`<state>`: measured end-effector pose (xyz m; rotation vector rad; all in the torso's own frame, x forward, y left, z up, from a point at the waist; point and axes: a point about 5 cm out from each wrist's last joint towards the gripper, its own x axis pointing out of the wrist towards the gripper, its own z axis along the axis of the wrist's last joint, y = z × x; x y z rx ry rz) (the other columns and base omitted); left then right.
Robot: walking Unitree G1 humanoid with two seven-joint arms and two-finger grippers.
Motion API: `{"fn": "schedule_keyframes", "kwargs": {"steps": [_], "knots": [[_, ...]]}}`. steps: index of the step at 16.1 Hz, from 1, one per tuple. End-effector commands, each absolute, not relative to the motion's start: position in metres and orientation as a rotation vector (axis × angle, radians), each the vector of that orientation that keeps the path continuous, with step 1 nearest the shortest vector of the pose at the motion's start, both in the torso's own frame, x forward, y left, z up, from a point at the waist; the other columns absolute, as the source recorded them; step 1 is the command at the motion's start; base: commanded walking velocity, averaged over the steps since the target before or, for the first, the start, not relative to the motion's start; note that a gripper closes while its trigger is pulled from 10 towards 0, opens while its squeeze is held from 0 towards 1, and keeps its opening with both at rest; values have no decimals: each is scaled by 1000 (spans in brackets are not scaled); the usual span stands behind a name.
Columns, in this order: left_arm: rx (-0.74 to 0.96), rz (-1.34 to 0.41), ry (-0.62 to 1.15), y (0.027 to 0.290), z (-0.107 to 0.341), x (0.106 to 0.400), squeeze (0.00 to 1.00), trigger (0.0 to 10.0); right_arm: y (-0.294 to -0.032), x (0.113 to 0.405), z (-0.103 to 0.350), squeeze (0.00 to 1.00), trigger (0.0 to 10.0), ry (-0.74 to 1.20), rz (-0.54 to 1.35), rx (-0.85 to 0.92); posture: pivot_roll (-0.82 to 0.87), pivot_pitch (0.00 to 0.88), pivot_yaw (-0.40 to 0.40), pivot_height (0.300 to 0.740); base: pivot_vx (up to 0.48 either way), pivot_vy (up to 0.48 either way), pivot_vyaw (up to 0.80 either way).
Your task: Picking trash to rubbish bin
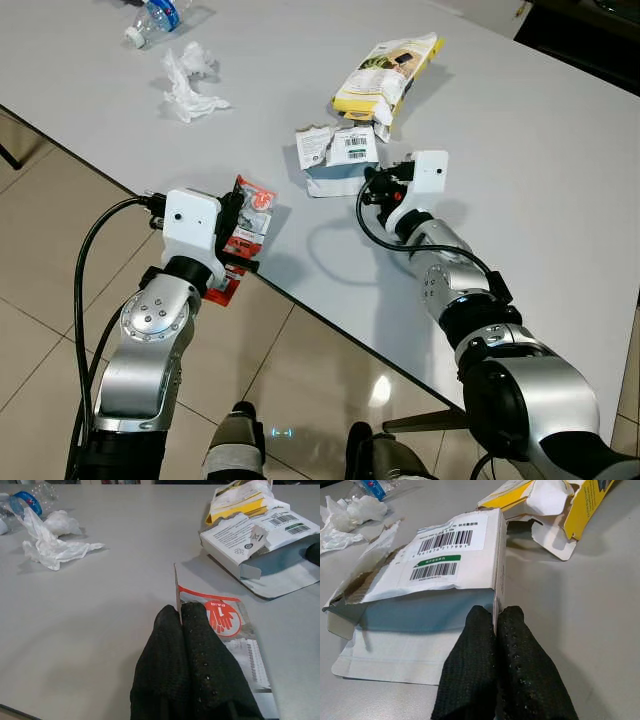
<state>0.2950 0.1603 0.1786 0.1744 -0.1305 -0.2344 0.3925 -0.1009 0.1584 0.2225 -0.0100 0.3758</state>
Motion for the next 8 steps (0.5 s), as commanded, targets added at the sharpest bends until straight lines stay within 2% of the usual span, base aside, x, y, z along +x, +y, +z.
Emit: {"fn": "schedule_keyframes", "kwargs": {"steps": [1,6,8], "knots": [[172,-248,-130,156,177,296,0,7804,-109,386,134,0,0,85,341,228,425,273,-84,740,0,0,0],[152,-265,-145,147,178,303,0,8118,-124,390,151,0,0,-13,302,226,397,239,-83,740,0,0,0],[146,-269,-156,143,178,307,0,8588,-129,390,155,0,0,-44,295,218,386,224,-81,740,0,0,0]]}}
